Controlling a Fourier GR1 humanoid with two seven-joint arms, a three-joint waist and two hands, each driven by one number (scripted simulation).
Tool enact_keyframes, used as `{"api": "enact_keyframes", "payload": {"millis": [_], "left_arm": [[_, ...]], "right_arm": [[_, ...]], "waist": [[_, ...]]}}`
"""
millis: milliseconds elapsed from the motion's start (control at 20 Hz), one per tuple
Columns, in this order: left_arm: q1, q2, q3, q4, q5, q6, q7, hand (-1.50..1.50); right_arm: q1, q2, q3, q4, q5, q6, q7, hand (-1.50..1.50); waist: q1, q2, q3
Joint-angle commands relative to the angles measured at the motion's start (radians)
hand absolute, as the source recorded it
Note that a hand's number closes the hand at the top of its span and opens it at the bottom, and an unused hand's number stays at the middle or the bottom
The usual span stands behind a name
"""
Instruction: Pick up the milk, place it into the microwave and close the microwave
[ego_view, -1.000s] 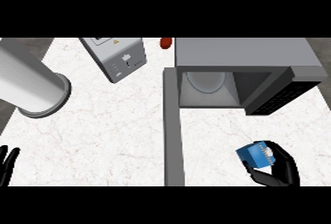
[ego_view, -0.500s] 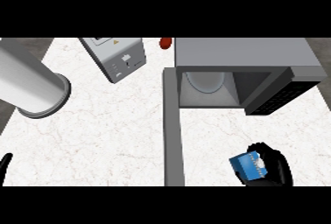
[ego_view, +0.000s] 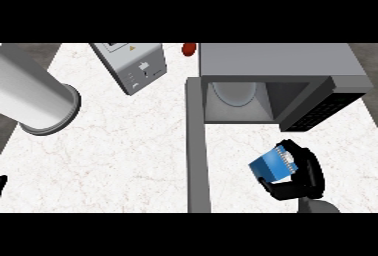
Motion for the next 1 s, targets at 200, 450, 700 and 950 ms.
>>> {"api": "enact_keyframes", "payload": {"millis": [200, 450, 700, 950], "left_arm": [[0.03, 0.016, 0.08, 0.039, 0.056, -0.069, -0.046, -1.5], [0.091, 0.002, 0.101, 0.04, 0.104, -0.155, -0.066, -1.5], [0.065, 0.028, 0.165, 0.047, 0.135, -0.153, -0.031, -1.5], [-0.01, -0.011, 0.14, 0.123, 0.042, -0.153, -0.053, -1.5]], "right_arm": [[0.191, 0.078, 0.145, -0.439, 0.046, -0.113, 0.224, 1.5], [0.235, 0.086, 0.274, -0.538, 0.019, -0.261, 0.319, 1.5], [0.15, 0.086, 0.322, -0.573, 0.007, -0.395, 0.423, 1.5], [0.104, 0.087, 0.399, -0.558, 0.044, -0.493, 0.385, 1.5]], "waist": [[-0.006, -0.003, -0.001], [0.004, -0.001, 0.0], [0.006, 0.001, 0.0], [0.003, 0.002, 0.0]]}}
